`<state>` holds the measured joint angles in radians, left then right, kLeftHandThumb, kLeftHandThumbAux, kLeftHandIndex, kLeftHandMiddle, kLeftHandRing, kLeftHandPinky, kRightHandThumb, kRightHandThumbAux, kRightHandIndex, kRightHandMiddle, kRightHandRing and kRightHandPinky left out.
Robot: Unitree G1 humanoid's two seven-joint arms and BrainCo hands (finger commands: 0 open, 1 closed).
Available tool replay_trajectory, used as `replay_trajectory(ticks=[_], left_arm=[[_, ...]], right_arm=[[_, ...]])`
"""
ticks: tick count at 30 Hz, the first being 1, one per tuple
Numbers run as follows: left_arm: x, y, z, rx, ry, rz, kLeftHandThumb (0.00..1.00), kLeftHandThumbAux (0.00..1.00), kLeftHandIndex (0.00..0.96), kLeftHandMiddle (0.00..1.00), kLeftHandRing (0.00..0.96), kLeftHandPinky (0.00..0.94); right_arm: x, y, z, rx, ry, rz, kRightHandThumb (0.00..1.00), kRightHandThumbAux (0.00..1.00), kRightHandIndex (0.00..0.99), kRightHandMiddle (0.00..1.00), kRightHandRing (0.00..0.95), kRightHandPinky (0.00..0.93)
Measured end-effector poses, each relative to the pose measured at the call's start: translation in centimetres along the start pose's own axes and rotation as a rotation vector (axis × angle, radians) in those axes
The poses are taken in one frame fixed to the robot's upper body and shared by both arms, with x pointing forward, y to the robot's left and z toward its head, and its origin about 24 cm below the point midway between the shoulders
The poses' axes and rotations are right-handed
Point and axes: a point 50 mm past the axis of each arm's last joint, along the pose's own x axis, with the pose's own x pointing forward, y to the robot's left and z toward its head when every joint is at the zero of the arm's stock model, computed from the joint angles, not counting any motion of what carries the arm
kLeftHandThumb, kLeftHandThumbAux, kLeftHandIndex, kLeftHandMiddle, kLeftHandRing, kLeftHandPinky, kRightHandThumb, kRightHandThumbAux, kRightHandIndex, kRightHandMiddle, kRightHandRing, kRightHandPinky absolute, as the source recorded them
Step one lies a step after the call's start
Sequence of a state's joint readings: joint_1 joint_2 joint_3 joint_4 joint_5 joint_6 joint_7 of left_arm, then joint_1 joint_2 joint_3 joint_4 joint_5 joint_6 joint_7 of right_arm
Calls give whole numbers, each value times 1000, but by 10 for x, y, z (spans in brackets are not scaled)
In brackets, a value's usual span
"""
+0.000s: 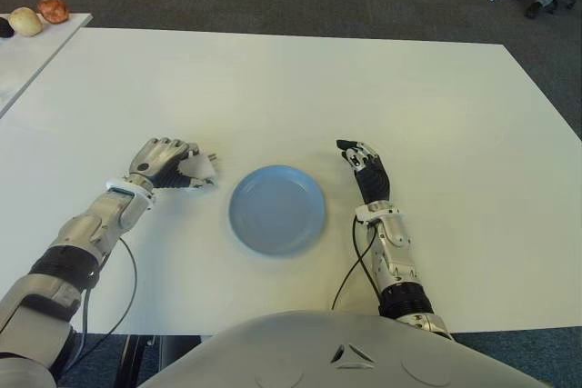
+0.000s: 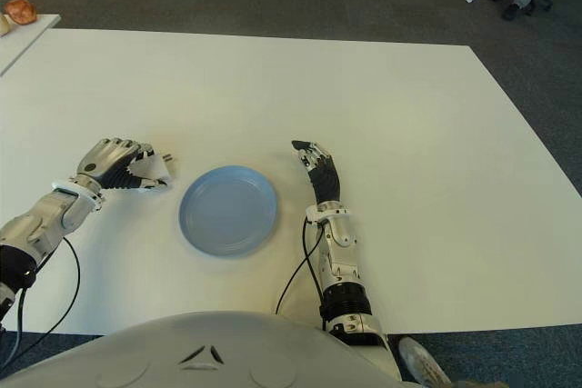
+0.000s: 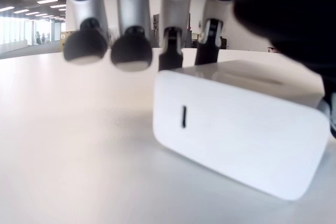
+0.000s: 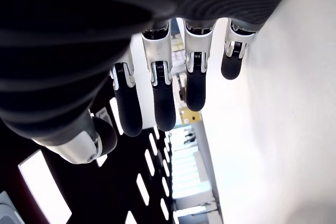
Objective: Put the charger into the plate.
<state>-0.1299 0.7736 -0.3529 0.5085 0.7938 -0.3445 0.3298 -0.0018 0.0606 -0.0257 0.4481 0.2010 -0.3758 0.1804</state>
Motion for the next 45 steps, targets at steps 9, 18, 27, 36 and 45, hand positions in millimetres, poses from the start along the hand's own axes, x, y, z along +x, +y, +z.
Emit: replay_trajectory(ticks=[9, 18, 27, 36, 45], left_arm=[[-8, 17, 9, 20, -48, 35, 751, 697, 442, 880, 868, 819], [-7, 78, 28, 58, -95, 193, 752, 697, 442, 888, 876, 845], [-15, 112, 56, 30, -136, 271, 752, 697, 442, 893, 880, 857], [-20, 118, 70, -19, -161, 256, 752, 696, 443, 894, 882, 858], [-21, 122, 73, -36, -181, 257, 753, 696, 443, 891, 880, 842]], right_arm=[[0, 0, 0, 0, 0, -1, 0, 583, 369, 326, 212, 98], [0, 0, 0, 0, 2, -8, 0, 594, 363, 326, 214, 96], [1, 0, 0, 0, 2, -7, 0, 593, 360, 325, 216, 111], [1, 0, -1, 0, 5, -7, 0, 586, 367, 335, 229, 126], [1, 1, -1, 0, 2, 0, 0, 609, 359, 338, 242, 161]])
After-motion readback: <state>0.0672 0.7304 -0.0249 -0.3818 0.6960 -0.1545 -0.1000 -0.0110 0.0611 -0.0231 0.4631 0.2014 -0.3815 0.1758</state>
